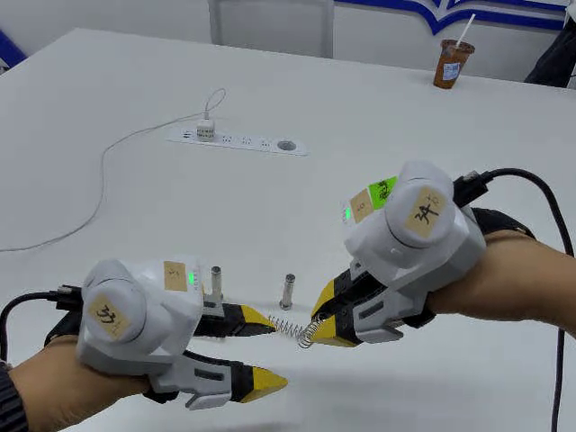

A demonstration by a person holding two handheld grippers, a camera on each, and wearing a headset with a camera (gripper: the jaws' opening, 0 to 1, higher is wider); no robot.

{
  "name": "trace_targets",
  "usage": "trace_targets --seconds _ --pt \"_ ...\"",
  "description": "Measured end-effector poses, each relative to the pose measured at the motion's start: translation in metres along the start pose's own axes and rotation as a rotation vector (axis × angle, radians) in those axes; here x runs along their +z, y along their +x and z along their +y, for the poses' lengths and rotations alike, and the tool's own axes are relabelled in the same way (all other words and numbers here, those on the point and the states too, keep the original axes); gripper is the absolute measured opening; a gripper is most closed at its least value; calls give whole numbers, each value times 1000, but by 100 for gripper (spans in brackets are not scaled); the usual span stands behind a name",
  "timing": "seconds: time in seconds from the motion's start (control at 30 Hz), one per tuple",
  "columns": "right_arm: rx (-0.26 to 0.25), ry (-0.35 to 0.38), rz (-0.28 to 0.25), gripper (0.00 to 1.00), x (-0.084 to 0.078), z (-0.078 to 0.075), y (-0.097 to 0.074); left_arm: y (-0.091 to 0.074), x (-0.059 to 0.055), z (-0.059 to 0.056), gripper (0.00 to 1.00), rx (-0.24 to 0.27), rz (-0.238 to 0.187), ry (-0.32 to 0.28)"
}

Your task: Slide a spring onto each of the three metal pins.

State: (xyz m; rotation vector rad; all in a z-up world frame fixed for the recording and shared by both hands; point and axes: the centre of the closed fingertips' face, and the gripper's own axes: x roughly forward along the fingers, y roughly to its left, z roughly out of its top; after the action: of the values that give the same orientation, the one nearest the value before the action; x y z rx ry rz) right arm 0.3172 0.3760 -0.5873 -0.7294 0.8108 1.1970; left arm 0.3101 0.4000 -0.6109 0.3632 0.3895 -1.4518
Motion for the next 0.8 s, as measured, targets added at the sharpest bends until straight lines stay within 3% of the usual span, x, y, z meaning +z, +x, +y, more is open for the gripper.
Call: trace_targets --seconds 0.33,0.8 --pt "-20 19 39 12 -18 -10 -12 -22 -8 11 41 63 -6 -30" --pt "-76 64 91 12 -48 -34 -42 -47 -15 25 46 155 -30 -86"
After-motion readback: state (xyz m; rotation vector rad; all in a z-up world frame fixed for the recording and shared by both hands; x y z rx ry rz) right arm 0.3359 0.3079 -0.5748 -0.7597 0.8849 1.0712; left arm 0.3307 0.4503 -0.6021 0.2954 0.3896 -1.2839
